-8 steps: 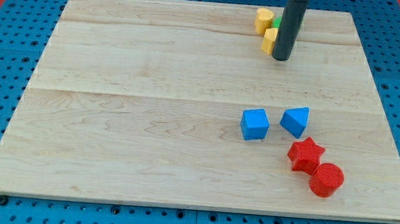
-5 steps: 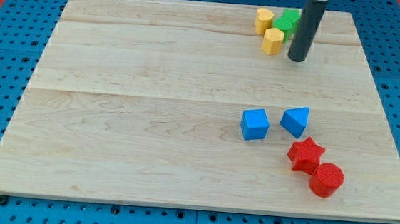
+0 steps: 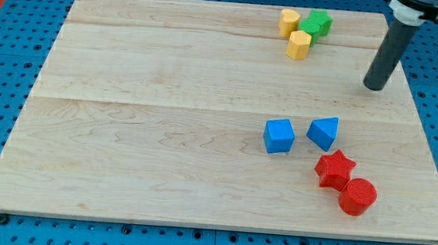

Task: Move your arm to the bottom right

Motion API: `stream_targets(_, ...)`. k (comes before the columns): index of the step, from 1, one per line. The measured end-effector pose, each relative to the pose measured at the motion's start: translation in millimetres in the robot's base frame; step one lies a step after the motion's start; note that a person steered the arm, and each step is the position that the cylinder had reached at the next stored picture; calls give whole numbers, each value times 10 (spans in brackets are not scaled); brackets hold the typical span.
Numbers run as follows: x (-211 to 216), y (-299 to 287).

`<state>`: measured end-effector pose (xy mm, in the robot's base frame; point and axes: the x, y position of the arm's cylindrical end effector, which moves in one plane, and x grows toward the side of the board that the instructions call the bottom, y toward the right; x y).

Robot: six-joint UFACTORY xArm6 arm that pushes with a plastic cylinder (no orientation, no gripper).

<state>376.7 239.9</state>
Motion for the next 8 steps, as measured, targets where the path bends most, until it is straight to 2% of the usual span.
stream_targets(3, 690, 650)
stream_targets(4, 977, 664)
stream_targets(8, 1043, 667)
